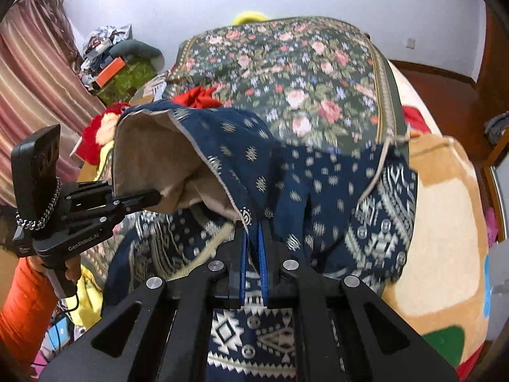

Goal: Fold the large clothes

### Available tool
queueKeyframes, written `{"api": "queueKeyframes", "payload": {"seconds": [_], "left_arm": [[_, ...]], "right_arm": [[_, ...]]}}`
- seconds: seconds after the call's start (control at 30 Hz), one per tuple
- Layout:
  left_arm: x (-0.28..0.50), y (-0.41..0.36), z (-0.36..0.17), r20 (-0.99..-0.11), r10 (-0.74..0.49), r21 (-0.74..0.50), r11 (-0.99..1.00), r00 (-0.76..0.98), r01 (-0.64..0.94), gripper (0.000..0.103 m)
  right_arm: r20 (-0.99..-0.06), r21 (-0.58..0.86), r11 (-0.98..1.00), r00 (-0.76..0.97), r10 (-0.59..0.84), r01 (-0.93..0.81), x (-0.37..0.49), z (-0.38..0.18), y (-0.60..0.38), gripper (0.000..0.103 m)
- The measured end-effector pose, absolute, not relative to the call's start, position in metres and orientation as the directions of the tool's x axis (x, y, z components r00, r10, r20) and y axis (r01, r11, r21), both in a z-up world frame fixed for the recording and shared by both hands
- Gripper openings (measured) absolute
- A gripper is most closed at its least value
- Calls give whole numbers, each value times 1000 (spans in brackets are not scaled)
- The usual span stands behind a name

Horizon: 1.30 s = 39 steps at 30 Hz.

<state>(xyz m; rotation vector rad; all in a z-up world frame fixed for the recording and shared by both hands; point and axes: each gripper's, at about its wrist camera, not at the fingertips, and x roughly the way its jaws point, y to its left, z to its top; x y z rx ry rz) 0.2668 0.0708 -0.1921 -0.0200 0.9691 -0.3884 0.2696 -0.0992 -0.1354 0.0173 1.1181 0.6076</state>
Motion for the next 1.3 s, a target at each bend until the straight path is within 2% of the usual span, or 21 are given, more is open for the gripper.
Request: {"api": "queueKeyframes", "payload": {"seconds": [0.3,0.5,0.57,0.7,0.77,0.9,1.0,1.07,1.1,1.13,1.17,1.23,1.3], "left_arm": [[236,79,-244,-859,-233,-128,960,456,249,5],[221,86,-251,-848,-250,-169,963,468,208,5],[215,87,-250,-852,-242,-167,966,464,197,10],[205,96,-244,-849,-241,-182,969,471,167,11],[202,103,-241,-857,-214,-173,976,468,130,29],[193,124,-229,-848,-185,-176,982,497,65,34],[192,142,-217,-835,-156,-169,985,527,23,36],[197,152,-210,-829,-118,-145,989,547,-7,48],[200,158,-207,-824,-95,-132,991,559,-27,52],[203,163,-204,-819,-74,-123,991,568,-47,56],[207,169,-203,-815,-58,-119,991,576,-67,57],[223,180,-205,-820,-59,-144,984,570,-106,57],[239,188,-211,-827,-84,-187,974,556,-132,57]], "right_arm": [[-878,279,855,244,412,-437,246,-174,-104,7],[-890,268,861,231,393,-432,234,-187,-111,7],[-889,265,856,231,395,-443,228,-185,-113,7],[-891,248,855,238,386,-456,221,-179,-120,8],[-890,249,861,246,384,-442,221,-176,-126,11],[-878,264,884,284,386,-387,226,-167,-142,16],[-863,260,897,332,382,-357,231,-158,-154,28],[-854,237,914,379,358,-330,236,-152,-161,47],[-847,225,921,404,345,-317,239,-149,-164,51],[-842,217,927,421,336,-307,241,-148,-166,60],[-838,211,933,438,325,-291,245,-147,-170,70],[-839,200,948,456,297,-248,256,-149,-177,77],[-849,197,961,457,266,-194,267,-154,-185,77]]}}
